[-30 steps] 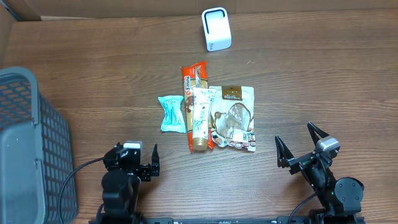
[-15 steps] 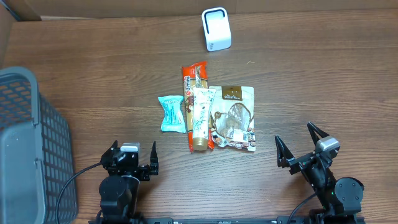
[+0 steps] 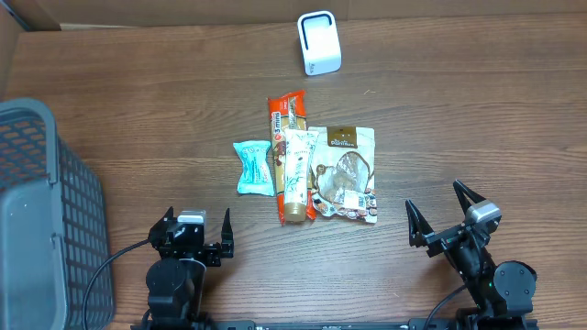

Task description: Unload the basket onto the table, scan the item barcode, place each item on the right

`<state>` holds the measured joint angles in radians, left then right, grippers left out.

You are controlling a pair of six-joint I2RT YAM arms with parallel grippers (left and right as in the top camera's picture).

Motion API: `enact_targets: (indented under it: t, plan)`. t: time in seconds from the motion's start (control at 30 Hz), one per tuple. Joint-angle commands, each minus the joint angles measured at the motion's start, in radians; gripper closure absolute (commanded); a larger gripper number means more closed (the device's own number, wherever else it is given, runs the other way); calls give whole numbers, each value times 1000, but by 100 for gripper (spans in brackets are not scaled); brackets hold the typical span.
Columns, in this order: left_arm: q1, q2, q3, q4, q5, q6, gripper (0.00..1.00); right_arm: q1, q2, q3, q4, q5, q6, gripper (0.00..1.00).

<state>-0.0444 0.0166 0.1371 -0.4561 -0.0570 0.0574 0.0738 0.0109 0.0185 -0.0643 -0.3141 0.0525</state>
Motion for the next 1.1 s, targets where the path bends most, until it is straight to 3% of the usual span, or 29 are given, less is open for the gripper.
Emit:
enact_targets:
  t: [0.0, 0.53, 0.73, 1.07]
  plan:
    - [0, -12, -6, 0, -9, -13, 0, 6, -8, -10, 6, 0, 4, 0]
    - [0, -12, -6, 0, -9, -13, 1, 5, -8, -10, 6, 48, -26, 0]
    - [0, -12, -6, 0, -9, -13, 0, 5, -8, -1, 28, -73, -23, 0]
    - [0, -12, -6, 0, -9, -13, 0, 5, 61, 263, -199, -73, 0, 0]
